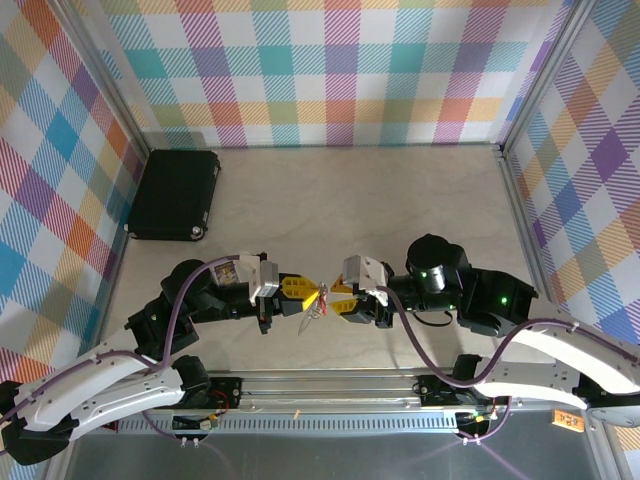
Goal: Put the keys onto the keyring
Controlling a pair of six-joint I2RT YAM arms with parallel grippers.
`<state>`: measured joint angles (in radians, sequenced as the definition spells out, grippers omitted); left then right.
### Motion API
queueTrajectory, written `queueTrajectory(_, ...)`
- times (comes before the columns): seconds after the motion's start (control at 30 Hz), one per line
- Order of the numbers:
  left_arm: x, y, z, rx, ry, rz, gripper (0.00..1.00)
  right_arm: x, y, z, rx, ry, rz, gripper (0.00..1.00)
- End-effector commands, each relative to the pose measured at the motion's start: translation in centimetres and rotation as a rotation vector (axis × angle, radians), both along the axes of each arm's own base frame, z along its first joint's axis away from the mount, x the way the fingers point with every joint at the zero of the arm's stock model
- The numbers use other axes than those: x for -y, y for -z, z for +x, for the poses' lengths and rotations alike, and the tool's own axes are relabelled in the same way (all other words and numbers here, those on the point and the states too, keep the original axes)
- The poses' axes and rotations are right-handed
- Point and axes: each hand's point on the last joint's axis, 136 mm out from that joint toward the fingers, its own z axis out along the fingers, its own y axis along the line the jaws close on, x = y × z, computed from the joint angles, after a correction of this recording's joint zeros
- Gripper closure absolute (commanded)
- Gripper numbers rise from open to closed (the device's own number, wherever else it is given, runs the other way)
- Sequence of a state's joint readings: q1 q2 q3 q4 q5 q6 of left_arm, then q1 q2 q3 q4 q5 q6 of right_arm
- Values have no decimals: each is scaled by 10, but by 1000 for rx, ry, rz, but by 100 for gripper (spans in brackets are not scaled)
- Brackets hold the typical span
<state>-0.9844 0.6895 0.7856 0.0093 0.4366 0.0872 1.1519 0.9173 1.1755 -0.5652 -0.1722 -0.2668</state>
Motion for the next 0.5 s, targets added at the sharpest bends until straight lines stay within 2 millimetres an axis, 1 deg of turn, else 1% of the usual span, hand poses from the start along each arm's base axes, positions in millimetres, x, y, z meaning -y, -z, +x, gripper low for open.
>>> queueTrajectory(0.0,-2,-22,-7,21,29,-103,100,-2,-8,-3,-7,-7,46,70)
queueTrajectory(0.23,-3,-28,-2,9,6,-166,100,1,-5,-6,-21,-9,89,69)
queueTrajectory(0.47,-2,-27,0,6,0,-170,100,3,-1,-7,-37,-2,114,69)
